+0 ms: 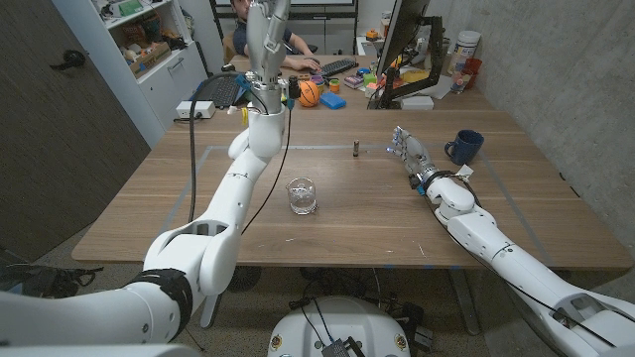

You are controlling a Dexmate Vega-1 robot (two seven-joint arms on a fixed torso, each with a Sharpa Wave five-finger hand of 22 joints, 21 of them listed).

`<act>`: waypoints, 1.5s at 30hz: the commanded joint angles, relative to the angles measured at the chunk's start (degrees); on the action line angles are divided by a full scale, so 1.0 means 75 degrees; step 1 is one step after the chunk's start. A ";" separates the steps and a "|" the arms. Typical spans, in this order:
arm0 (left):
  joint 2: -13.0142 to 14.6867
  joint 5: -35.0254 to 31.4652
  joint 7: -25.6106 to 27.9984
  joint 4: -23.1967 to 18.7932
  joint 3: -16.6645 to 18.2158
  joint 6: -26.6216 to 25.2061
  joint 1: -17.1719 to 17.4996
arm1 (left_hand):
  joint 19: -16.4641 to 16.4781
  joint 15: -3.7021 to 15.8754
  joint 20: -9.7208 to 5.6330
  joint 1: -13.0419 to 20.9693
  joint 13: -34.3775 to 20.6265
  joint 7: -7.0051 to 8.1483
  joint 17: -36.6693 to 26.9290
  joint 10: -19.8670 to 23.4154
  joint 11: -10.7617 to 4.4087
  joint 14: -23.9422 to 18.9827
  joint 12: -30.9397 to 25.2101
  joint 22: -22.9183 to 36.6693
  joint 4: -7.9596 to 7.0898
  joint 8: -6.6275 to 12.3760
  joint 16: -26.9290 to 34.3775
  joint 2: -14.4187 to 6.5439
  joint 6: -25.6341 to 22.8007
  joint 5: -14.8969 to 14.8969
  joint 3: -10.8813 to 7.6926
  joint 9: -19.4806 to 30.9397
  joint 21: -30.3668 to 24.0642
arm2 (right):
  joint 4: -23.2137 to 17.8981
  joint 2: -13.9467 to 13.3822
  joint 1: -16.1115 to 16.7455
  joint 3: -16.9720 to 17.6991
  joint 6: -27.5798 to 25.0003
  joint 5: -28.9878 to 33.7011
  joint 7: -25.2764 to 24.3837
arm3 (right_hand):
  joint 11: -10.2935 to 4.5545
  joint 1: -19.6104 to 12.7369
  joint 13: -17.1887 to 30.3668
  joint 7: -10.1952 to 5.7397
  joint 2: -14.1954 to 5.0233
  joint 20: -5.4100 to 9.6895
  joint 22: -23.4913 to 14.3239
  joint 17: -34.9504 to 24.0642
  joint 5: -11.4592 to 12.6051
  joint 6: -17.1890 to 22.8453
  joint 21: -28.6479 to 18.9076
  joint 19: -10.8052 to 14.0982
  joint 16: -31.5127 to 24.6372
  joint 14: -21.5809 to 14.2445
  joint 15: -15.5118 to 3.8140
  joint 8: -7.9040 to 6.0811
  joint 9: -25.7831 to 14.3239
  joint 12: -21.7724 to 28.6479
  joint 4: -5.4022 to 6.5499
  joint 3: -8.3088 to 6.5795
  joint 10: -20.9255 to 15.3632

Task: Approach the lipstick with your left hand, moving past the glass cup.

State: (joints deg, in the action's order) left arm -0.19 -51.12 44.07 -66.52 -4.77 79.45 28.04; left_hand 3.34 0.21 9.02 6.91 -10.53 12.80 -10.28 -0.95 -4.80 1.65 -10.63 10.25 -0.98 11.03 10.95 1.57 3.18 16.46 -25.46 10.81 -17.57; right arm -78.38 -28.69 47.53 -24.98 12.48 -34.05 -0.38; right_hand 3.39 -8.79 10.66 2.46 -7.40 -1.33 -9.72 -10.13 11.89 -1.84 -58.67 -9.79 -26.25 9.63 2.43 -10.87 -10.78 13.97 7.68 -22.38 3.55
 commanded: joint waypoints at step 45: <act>0.2754 -0.4826 0.2657 -0.0152 -0.4551 -0.5224 -0.1719 | 0.0083 -0.0048 0.0281 0.0461 -0.0066 -0.0011 -0.0029 -0.0274 -0.0142 0.0309 -0.0019 0.0008 0.0385 0.0065 0.0078 -0.0101 0.0054 0.0051 -0.0106 0.0086 0.0347 | -0.1005 -0.0313 0.0266 -0.0019 -0.0693 0.0343 -0.0742 | -0.0016 0.0101 0.0025 0.0034 0.0089 -0.0057 -0.0021 -0.0026 0.0039 0.0038 0.0202 -0.0952 0.0111 0.0658 0.0017 -0.0005 -0.0014 -0.0136 0.0077 0.0117 -0.0082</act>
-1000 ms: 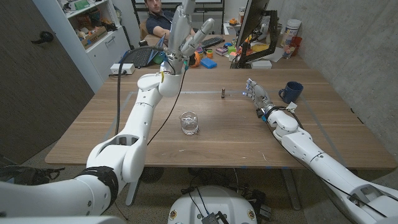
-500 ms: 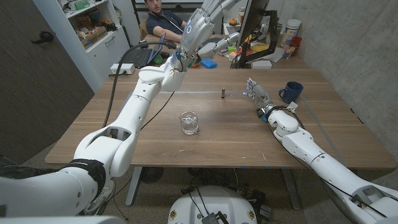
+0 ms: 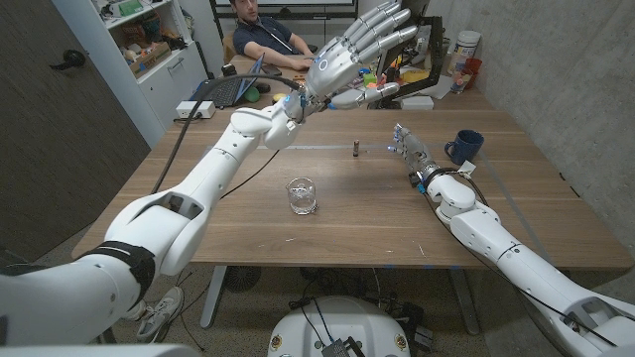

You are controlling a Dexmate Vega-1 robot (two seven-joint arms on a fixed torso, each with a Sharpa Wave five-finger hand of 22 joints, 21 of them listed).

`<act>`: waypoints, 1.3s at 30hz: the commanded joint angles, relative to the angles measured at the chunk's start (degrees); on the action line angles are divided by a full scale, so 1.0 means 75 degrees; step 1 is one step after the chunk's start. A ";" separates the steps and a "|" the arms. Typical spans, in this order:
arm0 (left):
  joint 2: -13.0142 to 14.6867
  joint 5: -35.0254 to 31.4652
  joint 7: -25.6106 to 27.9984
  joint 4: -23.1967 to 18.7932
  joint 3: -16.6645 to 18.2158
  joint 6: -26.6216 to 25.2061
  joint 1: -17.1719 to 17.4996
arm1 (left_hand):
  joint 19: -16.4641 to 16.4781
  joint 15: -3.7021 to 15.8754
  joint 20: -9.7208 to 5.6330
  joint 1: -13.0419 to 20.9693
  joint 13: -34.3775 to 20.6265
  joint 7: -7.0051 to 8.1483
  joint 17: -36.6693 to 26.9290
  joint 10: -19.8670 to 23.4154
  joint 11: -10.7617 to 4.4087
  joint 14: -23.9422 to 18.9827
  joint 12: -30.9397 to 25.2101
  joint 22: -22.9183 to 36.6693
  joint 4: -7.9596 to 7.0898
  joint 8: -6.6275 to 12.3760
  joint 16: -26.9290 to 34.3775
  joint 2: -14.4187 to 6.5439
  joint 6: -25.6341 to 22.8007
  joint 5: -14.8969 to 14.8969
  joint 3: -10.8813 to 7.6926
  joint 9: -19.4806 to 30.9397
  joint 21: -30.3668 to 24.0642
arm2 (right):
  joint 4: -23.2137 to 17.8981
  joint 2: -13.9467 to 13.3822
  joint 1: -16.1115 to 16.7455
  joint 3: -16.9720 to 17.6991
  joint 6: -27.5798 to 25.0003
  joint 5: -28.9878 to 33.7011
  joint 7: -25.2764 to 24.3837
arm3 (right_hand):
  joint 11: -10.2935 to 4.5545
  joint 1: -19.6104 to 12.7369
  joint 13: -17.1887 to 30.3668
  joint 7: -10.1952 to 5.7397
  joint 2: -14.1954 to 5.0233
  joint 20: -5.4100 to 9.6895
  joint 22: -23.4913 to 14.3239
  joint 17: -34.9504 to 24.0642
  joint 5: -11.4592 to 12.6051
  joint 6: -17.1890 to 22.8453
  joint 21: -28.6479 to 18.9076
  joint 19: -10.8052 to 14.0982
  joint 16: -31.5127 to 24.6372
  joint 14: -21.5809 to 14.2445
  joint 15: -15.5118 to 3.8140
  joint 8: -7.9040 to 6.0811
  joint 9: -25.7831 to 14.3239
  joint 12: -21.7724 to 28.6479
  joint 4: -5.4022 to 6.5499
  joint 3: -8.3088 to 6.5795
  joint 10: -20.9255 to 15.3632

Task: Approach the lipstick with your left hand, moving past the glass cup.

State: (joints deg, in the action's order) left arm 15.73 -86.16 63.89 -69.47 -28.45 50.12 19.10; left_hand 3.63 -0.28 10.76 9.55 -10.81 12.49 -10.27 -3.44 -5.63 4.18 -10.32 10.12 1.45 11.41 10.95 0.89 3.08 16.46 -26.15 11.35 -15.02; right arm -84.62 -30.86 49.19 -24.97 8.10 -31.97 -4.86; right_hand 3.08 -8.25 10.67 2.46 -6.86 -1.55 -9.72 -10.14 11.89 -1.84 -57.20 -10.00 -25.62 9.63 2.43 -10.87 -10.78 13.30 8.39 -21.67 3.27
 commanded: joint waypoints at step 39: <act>0.0414 0.0396 0.0015 0.3004 -0.4166 -0.2982 -0.2090 | 0.0795 -0.0080 0.0004 0.0482 -0.0026 0.0028 -0.0018 0.0427 0.0043 -0.0560 -0.0127 0.0016 0.0417 0.0236 0.0236 0.0018 -0.0482 0.0061 -0.0039 0.0056 0.0052 | -0.0642 -0.0116 0.0101 -0.0098 -0.0459 0.0256 -0.0420 | 0.0029 0.0114 0.0024 0.0019 0.0068 -0.0059 -0.0022 -0.0021 0.0058 0.0071 0.0159 -0.0860 0.0117 0.0577 0.0014 -0.0005 -0.0013 -0.0117 0.0003 0.0104 -0.0128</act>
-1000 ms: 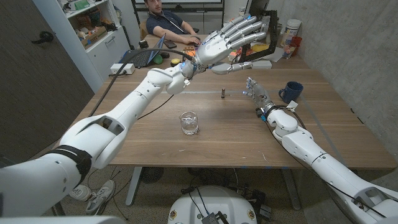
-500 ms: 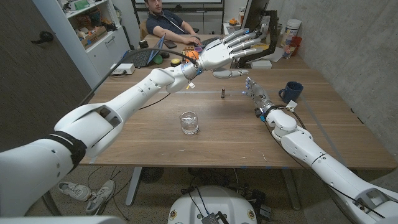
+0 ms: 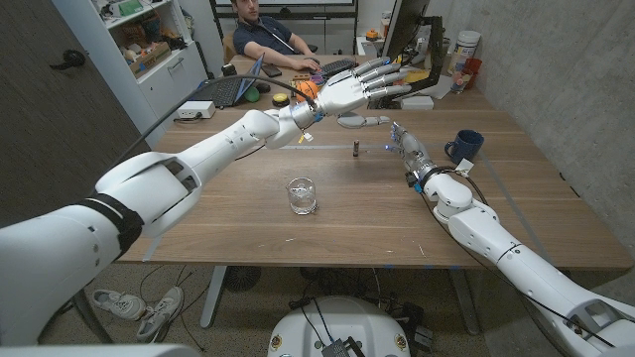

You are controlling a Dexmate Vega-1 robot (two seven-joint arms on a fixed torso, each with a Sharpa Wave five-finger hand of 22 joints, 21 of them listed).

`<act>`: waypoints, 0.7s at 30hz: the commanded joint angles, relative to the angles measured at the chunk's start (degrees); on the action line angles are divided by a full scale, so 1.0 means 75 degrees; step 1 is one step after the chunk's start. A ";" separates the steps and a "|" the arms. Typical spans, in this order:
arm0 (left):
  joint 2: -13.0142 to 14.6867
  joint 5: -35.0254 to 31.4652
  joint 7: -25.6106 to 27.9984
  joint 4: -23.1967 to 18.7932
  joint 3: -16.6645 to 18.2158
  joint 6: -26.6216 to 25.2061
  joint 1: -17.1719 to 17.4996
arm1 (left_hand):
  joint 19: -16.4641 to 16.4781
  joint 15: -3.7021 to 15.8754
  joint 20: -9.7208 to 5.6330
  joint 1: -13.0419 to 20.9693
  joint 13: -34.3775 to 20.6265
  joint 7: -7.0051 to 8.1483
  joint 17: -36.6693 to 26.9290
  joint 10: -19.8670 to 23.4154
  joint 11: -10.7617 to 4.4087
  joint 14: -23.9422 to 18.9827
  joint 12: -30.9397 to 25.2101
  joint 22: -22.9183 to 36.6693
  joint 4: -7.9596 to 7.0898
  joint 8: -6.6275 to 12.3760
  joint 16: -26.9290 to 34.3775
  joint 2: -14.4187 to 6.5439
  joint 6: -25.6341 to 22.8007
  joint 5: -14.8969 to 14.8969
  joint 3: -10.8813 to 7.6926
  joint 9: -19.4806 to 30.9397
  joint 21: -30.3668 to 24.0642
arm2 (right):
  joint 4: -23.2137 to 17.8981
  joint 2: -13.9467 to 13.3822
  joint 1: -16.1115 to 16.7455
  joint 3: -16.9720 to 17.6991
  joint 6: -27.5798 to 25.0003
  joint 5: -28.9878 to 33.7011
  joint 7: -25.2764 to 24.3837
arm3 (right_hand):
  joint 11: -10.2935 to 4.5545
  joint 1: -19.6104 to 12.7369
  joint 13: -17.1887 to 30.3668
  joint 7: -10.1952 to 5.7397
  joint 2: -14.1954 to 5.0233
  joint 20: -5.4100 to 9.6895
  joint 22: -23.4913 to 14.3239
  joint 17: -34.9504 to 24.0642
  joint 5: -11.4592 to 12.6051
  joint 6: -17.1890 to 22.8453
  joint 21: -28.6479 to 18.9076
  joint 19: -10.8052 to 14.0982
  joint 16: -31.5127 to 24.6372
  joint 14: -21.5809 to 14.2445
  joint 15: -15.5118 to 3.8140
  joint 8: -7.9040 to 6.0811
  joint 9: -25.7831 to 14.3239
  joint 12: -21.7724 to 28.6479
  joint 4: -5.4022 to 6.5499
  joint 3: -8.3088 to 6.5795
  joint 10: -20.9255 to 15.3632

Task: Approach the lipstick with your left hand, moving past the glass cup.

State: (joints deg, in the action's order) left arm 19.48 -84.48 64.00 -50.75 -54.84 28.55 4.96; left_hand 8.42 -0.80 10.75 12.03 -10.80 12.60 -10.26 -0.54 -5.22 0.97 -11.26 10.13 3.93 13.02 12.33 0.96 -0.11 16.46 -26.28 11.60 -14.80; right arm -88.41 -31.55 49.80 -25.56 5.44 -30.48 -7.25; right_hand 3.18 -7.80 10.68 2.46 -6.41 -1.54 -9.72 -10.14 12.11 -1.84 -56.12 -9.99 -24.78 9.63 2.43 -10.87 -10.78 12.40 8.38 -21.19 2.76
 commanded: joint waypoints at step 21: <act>-0.0488 0.1010 0.0000 0.1831 -0.2311 -0.1178 -0.0893 | 0.1038 -0.0155 0.0061 0.0302 -0.0019 0.0007 -0.0024 0.0238 0.0373 -0.0543 -0.0022 0.0012 0.0254 0.0021 0.0128 0.0053 -0.0227 -0.0021 0.0041 0.0017 -0.0018 | -0.0529 -0.0048 0.0244 -0.0017 -0.0243 0.0186 -0.0442 | 0.0007 0.0082 0.0023 0.0021 0.0024 -0.0070 -0.0023 -0.0017 0.0041 0.0078 0.0086 -0.0848 0.0047 0.0547 0.0020 -0.0002 -0.0012 -0.0020 0.0005 0.0071 -0.0099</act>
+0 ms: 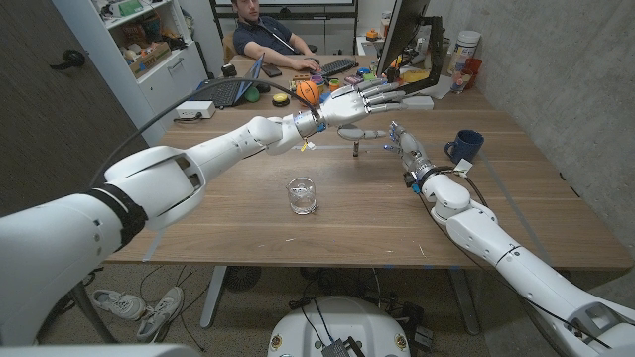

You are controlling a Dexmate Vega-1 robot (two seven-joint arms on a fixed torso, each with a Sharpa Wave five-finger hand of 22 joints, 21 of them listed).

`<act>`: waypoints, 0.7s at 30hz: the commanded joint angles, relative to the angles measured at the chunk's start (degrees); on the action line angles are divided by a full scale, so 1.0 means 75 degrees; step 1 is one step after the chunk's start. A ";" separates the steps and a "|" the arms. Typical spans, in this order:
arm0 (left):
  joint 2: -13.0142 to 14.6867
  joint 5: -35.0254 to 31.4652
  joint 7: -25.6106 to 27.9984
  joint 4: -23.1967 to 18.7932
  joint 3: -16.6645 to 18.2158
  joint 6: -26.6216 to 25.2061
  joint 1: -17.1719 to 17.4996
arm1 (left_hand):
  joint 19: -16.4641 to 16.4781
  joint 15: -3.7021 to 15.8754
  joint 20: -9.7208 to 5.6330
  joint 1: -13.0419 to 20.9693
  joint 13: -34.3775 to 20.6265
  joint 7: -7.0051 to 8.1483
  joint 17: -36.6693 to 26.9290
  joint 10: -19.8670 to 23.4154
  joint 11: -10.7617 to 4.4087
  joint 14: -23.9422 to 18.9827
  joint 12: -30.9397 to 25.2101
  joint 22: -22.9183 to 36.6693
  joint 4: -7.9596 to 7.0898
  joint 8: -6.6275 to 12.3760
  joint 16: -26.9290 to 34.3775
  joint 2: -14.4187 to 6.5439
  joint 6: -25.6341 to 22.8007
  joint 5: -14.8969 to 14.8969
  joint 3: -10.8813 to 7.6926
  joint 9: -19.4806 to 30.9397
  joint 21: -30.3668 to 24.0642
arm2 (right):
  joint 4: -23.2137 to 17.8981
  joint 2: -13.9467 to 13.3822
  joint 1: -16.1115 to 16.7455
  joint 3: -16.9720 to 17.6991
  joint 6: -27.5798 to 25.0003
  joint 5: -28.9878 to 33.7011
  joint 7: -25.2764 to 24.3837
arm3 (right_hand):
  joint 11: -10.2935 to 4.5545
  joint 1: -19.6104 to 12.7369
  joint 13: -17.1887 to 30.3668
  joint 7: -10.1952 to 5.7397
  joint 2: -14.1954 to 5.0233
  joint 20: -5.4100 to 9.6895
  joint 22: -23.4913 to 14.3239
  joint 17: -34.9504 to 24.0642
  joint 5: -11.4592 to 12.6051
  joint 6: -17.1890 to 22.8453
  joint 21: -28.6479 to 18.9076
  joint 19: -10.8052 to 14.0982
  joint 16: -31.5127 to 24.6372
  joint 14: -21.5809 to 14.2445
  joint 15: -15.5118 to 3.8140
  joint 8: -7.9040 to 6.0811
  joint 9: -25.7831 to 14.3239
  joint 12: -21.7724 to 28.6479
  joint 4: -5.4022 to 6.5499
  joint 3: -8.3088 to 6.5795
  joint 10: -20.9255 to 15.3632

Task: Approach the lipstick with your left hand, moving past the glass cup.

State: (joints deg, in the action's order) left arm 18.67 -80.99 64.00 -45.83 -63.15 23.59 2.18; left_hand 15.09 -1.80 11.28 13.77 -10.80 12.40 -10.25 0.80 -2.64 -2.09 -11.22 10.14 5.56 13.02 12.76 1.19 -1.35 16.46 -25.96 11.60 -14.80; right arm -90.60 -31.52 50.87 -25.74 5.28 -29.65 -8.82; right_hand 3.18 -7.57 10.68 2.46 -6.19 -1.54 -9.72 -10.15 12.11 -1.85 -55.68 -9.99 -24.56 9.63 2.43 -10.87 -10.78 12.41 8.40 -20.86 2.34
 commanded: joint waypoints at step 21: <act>-0.1298 0.2555 -0.0347 0.3323 -0.3069 -0.0642 -0.1024 | 0.0967 -0.0176 -0.0189 0.0238 -0.0002 0.0032 -0.0011 0.0372 0.0273 -0.0700 -0.0026 0.0009 0.0149 -0.0020 0.0152 -0.0064 -0.0122 -0.0074 -0.0040 0.0006 -0.0092 | -0.0366 -0.0157 0.0103 0.0014 -0.0409 0.0044 -0.0196 | 0.0001 0.0090 0.0024 0.0021 0.0011 -0.0094 -0.0024 -0.0018 0.0049 0.0088 0.0098 -0.0853 0.0055 0.0520 0.0017 -0.0001 -0.0011 -0.0047 0.0012 0.0061 -0.0054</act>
State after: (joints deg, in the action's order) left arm 11.93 -70.19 64.00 -28.04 -79.33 19.28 -4.07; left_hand 21.59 -2.77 9.84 14.82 -10.65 12.28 -10.25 3.36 -0.93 -6.91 -11.26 10.14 6.35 13.02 13.63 0.74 -1.86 16.07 -26.29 11.44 -15.27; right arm -92.43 -32.22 51.49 -25.73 3.20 -29.25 -10.13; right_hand 3.18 -7.35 10.68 2.46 -5.96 -1.86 -9.72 -10.15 12.10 -1.84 -55.23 -9.68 -24.34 9.63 2.43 -10.87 -10.66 11.97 8.46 -20.48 2.35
